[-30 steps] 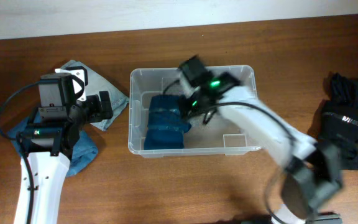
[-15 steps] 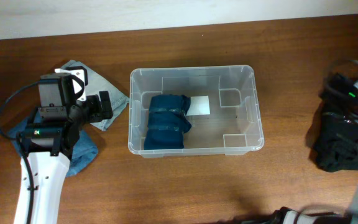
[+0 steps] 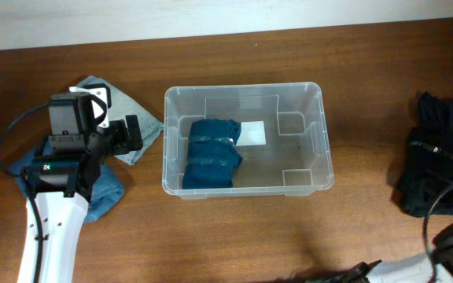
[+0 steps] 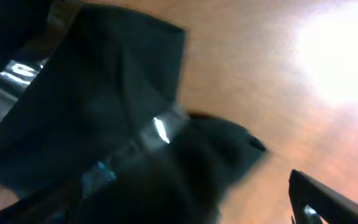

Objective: Pack container
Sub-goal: 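Move the right gripper to the black rolled garment and grasp it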

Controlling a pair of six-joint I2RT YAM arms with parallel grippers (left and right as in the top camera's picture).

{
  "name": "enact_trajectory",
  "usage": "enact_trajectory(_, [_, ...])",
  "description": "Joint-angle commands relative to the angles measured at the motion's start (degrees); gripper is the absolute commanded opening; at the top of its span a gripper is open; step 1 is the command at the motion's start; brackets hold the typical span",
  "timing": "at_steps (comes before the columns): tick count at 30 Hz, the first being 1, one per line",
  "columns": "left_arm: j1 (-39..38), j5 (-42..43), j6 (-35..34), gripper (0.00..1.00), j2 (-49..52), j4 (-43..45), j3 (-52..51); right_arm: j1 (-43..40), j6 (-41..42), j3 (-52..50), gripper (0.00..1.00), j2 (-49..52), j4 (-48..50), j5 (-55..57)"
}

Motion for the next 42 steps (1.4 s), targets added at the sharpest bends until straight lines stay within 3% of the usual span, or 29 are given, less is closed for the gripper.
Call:
enact_trajectory(1, [-0.07, -0.57, 0.92, 0.99, 0.09, 0.04, 1.31, 1.60, -4.68, -0.52, 0.98, 4.70, 1.77, -6.10])
enact_trajectory(8, [-0.07, -0.57, 0.92, 0.99, 0.09, -0.07, 1.31, 6.36, -10.38, -0.55, 0.98, 11.43, 3.85, -12.70])
enact_trajectory(16, [-0.07, -0.57, 0.92, 0.99, 0.09, -0.04, 1.31, 13.73, -15.61, -0.55, 0.98, 11.74, 3.17, -22.95])
enact_trajectory(20, [-0.07, -0.55, 0.92, 0.99, 0.09, -0.04, 1.31, 16.15, -15.56, -0.55, 0.99, 10.88, 2.29, -21.97])
enact_trajectory(27, [-0.07, -0.55, 0.92, 0.99, 0.09, -0.04, 1.31, 13.25, -10.14, 0.31, 0.98, 5.42, 3.43, -13.25])
enact_trajectory(42, [-0.07, -0.55, 0.92, 0.99, 0.11, -0.04, 1.31, 13.00, -11.43, 1.51, 0.98, 3.67, 6.71, -13.25])
